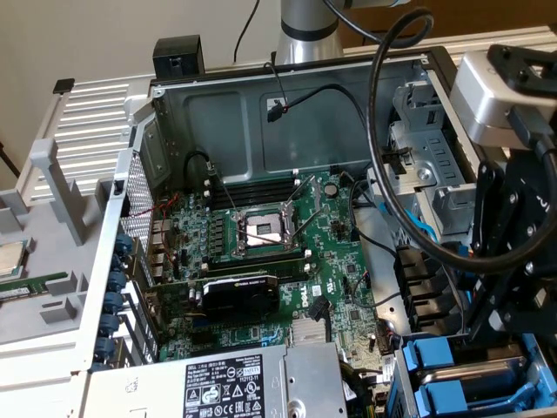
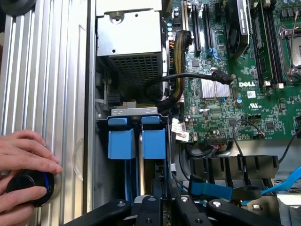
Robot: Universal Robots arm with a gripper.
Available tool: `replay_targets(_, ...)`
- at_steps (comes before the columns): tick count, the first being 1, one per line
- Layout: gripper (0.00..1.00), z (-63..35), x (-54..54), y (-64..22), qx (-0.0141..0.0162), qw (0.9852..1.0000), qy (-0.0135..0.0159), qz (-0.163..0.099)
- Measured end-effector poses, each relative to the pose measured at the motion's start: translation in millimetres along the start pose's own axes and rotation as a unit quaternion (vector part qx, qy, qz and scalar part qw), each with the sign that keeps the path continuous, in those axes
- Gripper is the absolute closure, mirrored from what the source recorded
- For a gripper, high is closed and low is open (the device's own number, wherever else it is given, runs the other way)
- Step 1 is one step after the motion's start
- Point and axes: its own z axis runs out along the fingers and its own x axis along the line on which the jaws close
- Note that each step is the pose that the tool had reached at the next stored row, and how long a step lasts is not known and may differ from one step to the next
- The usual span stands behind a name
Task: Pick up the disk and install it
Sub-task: 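Insert the first disk wire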
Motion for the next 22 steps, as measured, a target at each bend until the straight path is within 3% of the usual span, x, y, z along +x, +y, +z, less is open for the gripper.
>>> replay_targets(22, 0.83, 0.8, -0.1, -1.6, 0.0, 1.0, 0.0, 0.0)
